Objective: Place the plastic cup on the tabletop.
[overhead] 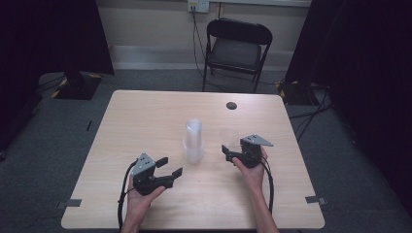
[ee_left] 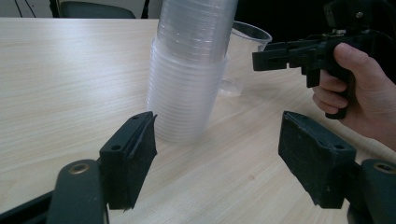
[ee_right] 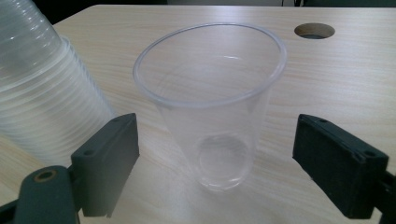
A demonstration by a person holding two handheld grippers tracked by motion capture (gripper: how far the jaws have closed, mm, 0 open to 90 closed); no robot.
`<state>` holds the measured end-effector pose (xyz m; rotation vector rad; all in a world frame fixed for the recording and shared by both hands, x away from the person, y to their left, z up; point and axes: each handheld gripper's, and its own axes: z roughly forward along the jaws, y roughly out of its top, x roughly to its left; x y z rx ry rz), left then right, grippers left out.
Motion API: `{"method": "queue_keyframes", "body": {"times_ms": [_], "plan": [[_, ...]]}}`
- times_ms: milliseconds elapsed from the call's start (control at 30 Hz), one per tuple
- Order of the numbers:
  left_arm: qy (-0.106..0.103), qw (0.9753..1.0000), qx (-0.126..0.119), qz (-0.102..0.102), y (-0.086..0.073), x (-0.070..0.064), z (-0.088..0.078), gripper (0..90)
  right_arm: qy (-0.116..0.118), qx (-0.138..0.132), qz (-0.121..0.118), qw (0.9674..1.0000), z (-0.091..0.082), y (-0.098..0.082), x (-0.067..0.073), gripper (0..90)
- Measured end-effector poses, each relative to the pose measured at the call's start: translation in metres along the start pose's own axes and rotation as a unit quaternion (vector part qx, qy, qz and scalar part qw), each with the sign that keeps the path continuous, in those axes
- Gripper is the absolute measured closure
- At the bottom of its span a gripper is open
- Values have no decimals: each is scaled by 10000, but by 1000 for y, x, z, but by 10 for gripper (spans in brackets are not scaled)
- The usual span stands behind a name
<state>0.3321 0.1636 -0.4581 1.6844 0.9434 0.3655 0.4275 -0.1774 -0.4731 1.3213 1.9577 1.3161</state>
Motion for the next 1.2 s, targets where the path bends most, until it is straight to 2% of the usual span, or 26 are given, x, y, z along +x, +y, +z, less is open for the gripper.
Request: {"method": "queue_keyframes", "body": {"times_ms": [400,467,700,900,1000,1133,1200], "plan": [[138,9999,27,-11,-2,4,-3,282,-7,-116,21,9999,-24,-7,5,161],[253,9996,77,29,-2,4,-5,286,4,-141,12,9999,-28,-8,7,164],[378,9992,-27,-98,-7,11,-13,290,24,-114,7,9999,-43,-16,16,183],[517,9986,-25,-119,-15,16,-18,279,25,-143,101,9998,-62,-29,23,183],[572,9981,-46,-208,-19,18,-21,276,223,-199,329,9990,-71,-37,26,182],[713,9972,-5,-206,-23,22,-25,275,146,-110,317,9993,-78,-44,31,175],[730,9969,-59,-281,-24,24,-27,274,90,-91,331,9994,-80,-47,31,168]]}}
